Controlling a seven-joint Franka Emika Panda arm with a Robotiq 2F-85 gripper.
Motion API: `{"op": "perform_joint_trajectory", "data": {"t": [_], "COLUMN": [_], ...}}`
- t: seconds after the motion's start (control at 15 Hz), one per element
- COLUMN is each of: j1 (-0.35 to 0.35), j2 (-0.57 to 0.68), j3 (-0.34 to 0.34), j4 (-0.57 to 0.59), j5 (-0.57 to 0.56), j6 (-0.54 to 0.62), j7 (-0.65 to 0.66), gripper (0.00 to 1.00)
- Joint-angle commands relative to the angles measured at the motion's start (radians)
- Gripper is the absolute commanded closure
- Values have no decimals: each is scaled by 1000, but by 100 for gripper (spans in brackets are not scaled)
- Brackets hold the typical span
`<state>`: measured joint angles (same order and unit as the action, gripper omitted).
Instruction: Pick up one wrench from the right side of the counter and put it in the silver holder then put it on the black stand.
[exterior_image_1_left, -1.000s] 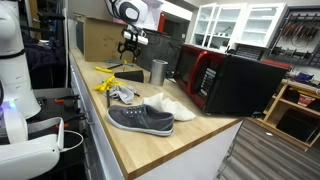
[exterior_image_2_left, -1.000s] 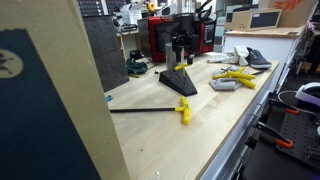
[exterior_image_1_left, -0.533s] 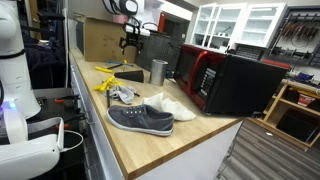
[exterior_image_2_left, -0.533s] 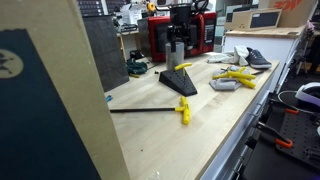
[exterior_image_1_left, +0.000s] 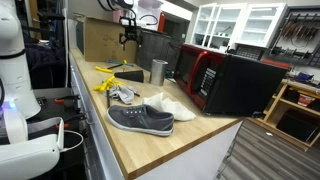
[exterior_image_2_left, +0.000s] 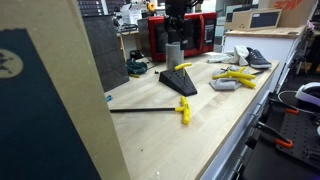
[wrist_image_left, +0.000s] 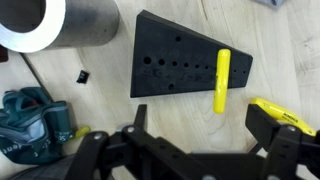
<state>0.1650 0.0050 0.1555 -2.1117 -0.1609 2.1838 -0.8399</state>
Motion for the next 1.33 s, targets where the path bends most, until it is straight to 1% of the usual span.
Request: {"op": "perform_joint_trajectory", "data": {"t": [0.0, 0.33, 0.6, 0.87, 1.13, 1.27], "j1": [10, 3, -14, -35, -30, -24], "j2": [-39, -82, -109, -107, -91, -90], "j3": [14, 11, -1, -2, 14, 25], "j4": [-6, -24, -36, -32, -16, -10], "j5": [-23, -22, -14, -53, -109, -135], "j6": [-3, -7, 1, 23, 18, 15], "j7": [230, 501, 686, 901, 1053, 1100], "gripper": [0, 0, 0, 0, 0, 0]}}
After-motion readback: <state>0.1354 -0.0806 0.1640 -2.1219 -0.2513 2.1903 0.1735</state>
